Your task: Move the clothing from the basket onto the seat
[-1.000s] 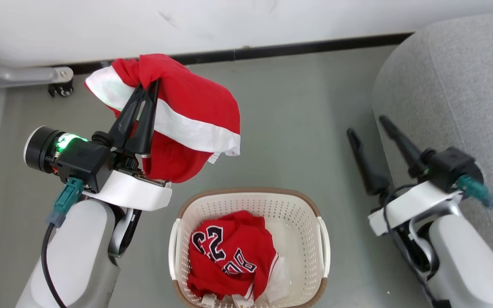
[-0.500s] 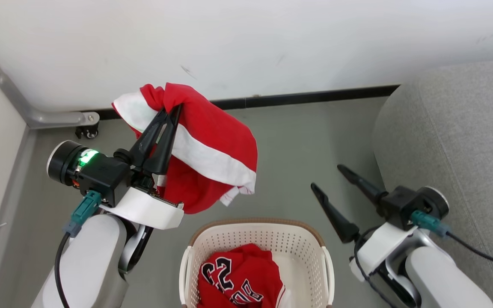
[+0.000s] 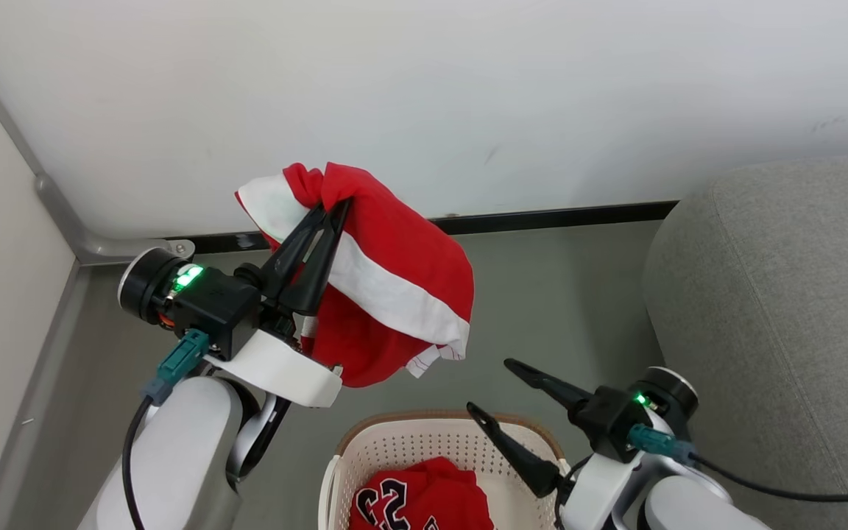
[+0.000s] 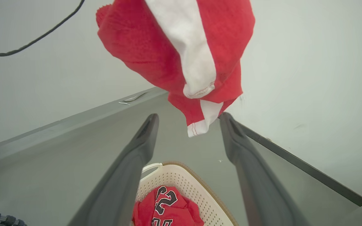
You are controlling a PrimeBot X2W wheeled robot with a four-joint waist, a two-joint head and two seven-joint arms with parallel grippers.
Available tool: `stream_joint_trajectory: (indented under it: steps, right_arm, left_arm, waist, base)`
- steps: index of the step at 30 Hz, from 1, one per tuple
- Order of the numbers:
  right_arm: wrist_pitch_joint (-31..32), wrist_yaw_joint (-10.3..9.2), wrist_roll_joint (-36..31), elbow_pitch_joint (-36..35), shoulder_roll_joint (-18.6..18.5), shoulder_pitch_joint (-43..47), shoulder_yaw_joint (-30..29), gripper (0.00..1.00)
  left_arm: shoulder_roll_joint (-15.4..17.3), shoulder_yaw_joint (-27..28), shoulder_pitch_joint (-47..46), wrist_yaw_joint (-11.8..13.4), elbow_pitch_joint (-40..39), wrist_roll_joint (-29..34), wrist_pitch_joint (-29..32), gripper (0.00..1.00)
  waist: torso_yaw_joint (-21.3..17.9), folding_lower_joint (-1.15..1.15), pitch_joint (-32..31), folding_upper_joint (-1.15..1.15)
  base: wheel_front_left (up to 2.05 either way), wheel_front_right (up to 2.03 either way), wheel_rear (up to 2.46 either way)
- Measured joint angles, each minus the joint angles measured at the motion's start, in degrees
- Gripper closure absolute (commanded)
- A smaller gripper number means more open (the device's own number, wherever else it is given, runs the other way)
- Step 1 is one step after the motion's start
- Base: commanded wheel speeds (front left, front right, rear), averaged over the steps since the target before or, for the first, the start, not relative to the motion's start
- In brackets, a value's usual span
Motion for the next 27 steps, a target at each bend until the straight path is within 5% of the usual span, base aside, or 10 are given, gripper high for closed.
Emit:
stream_joint_trajectory:
  steps: [16, 27]
  right_arm:
    - [0.00, 0.00, -0.38, 2.97, 1.75, -4.24, 4.59, 0.00]
    - [-0.04, 0.00, -9.38, 5.68, 2.76, -8.48, 4.01, 0.00]
  left_arm:
    - [-1.19, -2.79, 1.07, -0.45, -0.53, -0.11, 2.24, 1.00]
    - [-1.58, -4.50, 1.21, -0.96, -1.41, -1.52, 3.50, 1.00]
  waist:
    - [1.33, 0.00, -2.60, 0.00]
    - [2.41, 0.00, -3.46, 0.00]
  base:
    - [0.00, 0.00, 0.00]
    - [0.00, 0.00, 0.00]
